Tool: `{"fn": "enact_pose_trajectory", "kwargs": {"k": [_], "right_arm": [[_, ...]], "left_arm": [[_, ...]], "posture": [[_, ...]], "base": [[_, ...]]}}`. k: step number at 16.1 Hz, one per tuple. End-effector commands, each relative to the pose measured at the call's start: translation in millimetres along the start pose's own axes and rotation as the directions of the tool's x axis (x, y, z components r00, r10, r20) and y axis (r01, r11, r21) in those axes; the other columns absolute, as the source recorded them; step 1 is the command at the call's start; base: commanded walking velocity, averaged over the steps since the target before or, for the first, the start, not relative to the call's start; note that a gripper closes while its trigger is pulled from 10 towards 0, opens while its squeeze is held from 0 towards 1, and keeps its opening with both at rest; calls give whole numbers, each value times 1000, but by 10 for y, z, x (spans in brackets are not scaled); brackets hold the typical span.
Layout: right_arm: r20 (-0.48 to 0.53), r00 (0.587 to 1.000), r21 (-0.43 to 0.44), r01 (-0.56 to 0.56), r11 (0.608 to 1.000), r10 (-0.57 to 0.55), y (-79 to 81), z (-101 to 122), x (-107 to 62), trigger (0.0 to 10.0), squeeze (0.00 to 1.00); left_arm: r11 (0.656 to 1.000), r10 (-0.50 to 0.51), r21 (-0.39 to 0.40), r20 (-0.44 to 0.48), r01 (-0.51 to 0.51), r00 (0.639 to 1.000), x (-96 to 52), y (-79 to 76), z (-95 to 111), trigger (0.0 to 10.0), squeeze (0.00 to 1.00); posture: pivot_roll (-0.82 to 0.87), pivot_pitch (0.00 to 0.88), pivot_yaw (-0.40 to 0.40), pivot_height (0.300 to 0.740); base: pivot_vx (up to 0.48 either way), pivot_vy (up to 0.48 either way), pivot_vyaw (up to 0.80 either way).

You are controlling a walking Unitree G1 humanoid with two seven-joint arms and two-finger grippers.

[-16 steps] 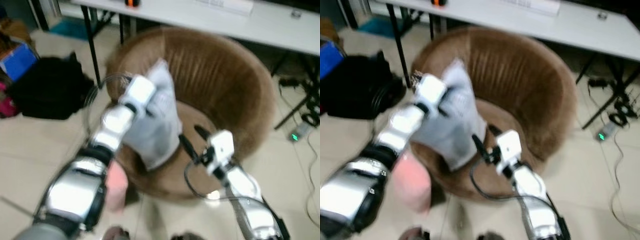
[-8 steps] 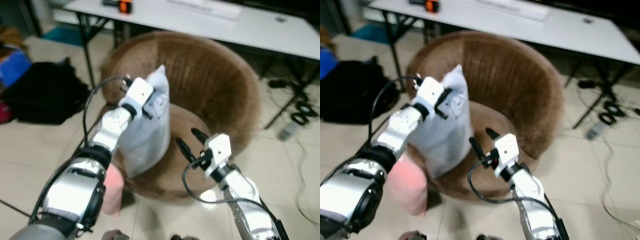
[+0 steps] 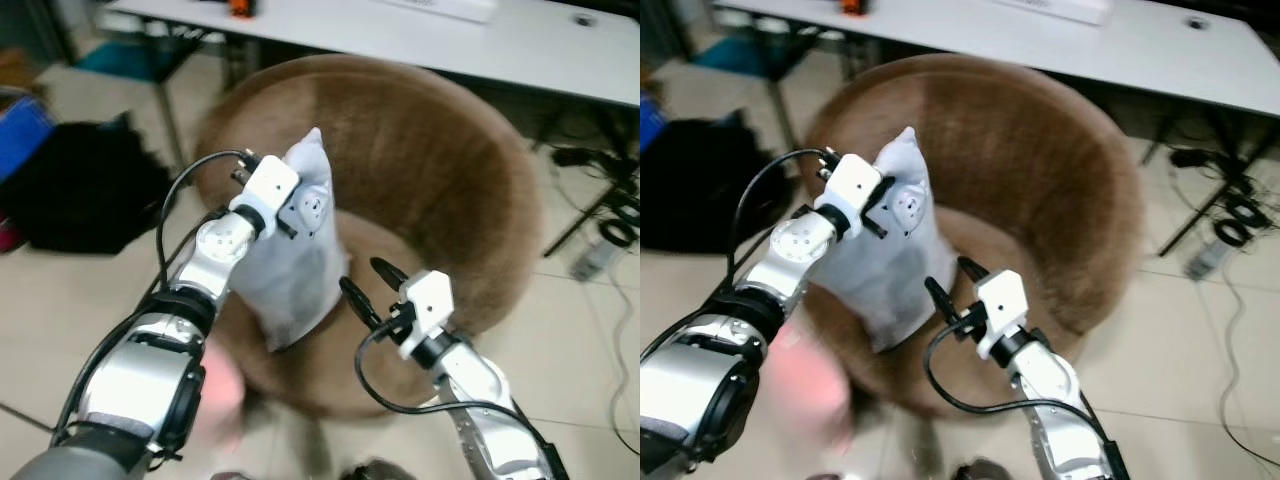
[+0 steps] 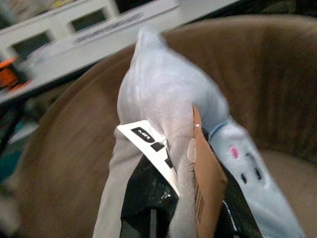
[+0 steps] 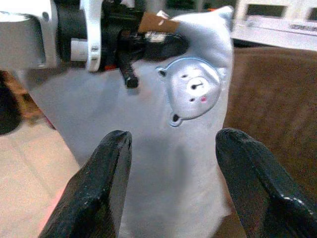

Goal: Move the pillow to the sofa from floor

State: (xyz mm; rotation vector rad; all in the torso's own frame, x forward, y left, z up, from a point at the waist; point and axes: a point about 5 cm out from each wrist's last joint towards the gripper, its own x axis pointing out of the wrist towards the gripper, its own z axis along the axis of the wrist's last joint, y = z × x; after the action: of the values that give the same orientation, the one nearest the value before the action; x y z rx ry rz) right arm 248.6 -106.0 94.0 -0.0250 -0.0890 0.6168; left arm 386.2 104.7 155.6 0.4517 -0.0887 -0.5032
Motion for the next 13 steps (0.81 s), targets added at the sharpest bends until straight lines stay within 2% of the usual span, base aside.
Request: {"fn": "enact_pose_trajectory", "kwargs": {"k": [1,6,9,13], "right_arm": [[-7,1000,0,13,1000,-13,-25,7,-16,10000,0],[-16,1000,8,18,1000,-18,-3,1,-30,10000,0],[-18,1000,12,23,1000,-23,14,3,-40,10000,0],[-14,999,12,31,999,-31,21,9,-32,10000,0]], "left_arm": [[999,-31,31,57,30,998,71,-43,161,0,0],[998,-51,35,71,48,996,105,-69,218,0,0],[996,-74,59,36,72,997,91,-27,172,0,0],[977,-147,153,-36,150,989,60,28,101,0,0]], "posture": [[-15,145,-81,740],[-21,147,-74,740],[-28,145,-66,740],[-32,134,-57,740]], "base": [[461,0,0],[0,0,0],[0,0,0],[0,0,0]]}}
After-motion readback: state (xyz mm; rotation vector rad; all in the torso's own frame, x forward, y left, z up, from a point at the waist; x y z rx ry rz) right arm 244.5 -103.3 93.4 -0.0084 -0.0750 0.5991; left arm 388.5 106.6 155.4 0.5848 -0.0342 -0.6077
